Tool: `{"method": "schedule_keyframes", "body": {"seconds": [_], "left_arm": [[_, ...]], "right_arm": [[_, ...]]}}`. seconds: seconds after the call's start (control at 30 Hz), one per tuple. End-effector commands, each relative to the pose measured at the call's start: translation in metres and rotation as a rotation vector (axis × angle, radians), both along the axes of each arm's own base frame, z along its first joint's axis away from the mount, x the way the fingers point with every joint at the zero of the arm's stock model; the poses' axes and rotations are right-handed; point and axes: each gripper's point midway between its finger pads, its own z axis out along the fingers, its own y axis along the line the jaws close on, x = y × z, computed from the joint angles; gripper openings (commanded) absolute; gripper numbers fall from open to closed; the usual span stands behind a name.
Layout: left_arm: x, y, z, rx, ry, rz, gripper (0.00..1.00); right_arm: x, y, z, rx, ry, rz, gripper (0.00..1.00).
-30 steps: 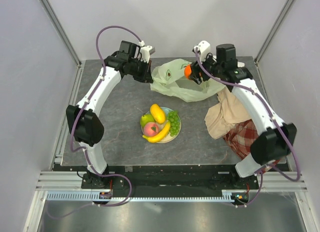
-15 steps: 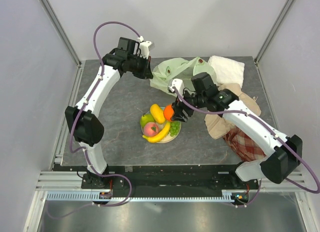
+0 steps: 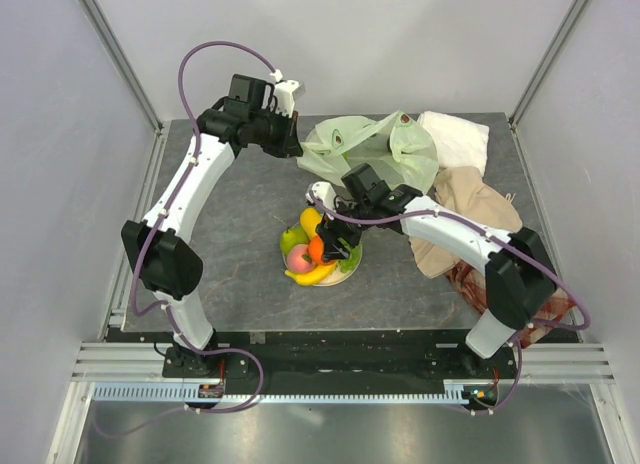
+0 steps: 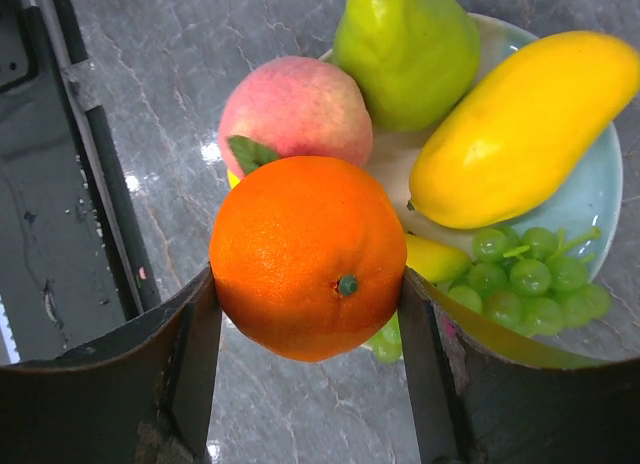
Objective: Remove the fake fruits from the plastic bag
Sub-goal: Place the fake fruit on the plate.
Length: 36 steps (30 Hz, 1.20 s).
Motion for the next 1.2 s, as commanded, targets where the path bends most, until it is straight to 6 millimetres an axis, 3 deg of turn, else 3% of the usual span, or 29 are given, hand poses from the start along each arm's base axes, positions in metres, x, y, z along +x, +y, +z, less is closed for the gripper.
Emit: {"method": "schedule_keyframes", "body": {"seconds": [0.0,0.57,0.77,0.8,0.87,0.97,1.07,1.1,1.17], "left_arm": [[-0.001,0.002,0.016,0.006,-0.062,-0.003,0.02],[0.002,-0.002,0.012,0.004,-0.051,-0.011,0.02],[0.002,-0.006,0.013,0.002,-0.052,-0.020,0.01],[0.001,-0.008,0.013,0.000,-0.053,-0.024,0.02],[0.002,-0.008,0.012,0.001,-0.051,-0.024,0.02],[0.001,-0.011,0.012,-0.005,-0.046,-0.032,0.02],[0.000,-0.016,0.015,-0.018,-0.049,-0.043,0.02],[-0.001,-0.017,0.017,-0.024,-0.047,-0.044,0.02],[-0.003,-0.018,0.019,-0.035,-0.045,-0.051,0.02]], "right_arm": [[0.011,0.014,0.002,0.037,-0.003,0.001,0.41],[0.018,0.018,-0.026,-0.014,0.038,-0.006,0.47],[0.019,0.016,-0.028,-0.025,0.033,-0.013,0.60],[0.020,0.017,-0.027,-0.022,0.031,-0.014,0.66],[0.020,0.017,-0.020,-0.011,0.028,-0.024,0.98],[0.023,0.019,0.004,0.009,0.000,-0.030,0.98],[0.027,0.012,0.044,0.020,-0.048,-0.029,0.98],[0.033,0.012,0.066,0.045,-0.082,-0.033,0.98],[0.037,-0.002,0.091,0.052,-0.128,-0.056,0.98]]}}
